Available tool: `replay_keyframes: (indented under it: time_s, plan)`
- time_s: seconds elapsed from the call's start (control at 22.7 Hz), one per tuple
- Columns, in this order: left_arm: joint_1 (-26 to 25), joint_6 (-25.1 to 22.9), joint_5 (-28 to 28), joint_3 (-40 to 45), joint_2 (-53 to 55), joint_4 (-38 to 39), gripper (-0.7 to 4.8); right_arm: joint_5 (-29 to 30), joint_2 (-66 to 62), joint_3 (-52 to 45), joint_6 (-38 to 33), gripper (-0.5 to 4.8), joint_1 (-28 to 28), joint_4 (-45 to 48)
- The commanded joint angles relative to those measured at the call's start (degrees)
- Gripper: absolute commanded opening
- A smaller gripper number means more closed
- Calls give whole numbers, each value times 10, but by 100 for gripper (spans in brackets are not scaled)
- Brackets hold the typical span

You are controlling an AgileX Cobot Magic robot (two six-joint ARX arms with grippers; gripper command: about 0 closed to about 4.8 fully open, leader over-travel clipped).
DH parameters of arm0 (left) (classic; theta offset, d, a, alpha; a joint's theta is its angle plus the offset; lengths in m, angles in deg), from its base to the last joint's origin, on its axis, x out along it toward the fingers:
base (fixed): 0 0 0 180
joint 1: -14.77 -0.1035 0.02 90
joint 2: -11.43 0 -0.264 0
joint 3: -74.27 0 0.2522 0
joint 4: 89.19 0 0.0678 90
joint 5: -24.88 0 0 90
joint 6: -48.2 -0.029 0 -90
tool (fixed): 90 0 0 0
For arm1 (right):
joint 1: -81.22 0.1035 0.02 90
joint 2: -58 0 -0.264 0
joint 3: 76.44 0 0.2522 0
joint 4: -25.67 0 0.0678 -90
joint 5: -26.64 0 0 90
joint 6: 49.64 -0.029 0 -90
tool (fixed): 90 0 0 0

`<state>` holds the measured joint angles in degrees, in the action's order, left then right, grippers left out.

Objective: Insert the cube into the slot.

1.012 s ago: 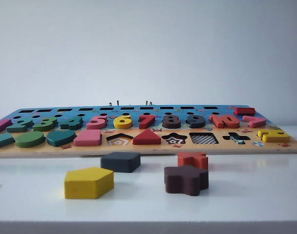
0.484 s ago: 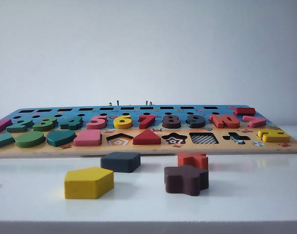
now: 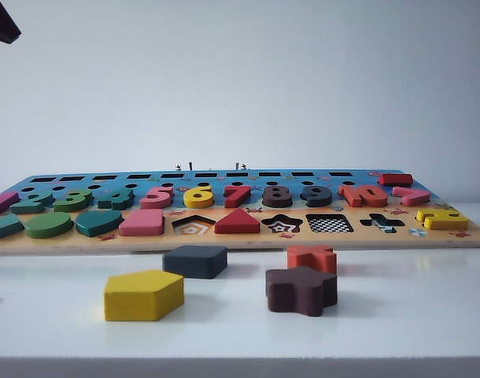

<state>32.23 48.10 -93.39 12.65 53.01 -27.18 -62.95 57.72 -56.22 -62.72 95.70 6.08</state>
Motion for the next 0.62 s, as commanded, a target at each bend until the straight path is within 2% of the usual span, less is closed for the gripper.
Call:
replay_keyframes:
  time_s: [0.04,0.26,0.48,0.62]
  plan:
    - [0,4,-20,-16,13,16,17,-2,-3,28,-7,-3,20,10]
    - [0,6,-37,-35,33,35,17,-2,-48,82,-6,-1,66,2]
    - [0,6,-49,-42,43,51,17,-1,-144,154,0,1,125,-56]
    - [0,6,-50,-42,46,64,17,13,-236,221,61,6,171,-128]
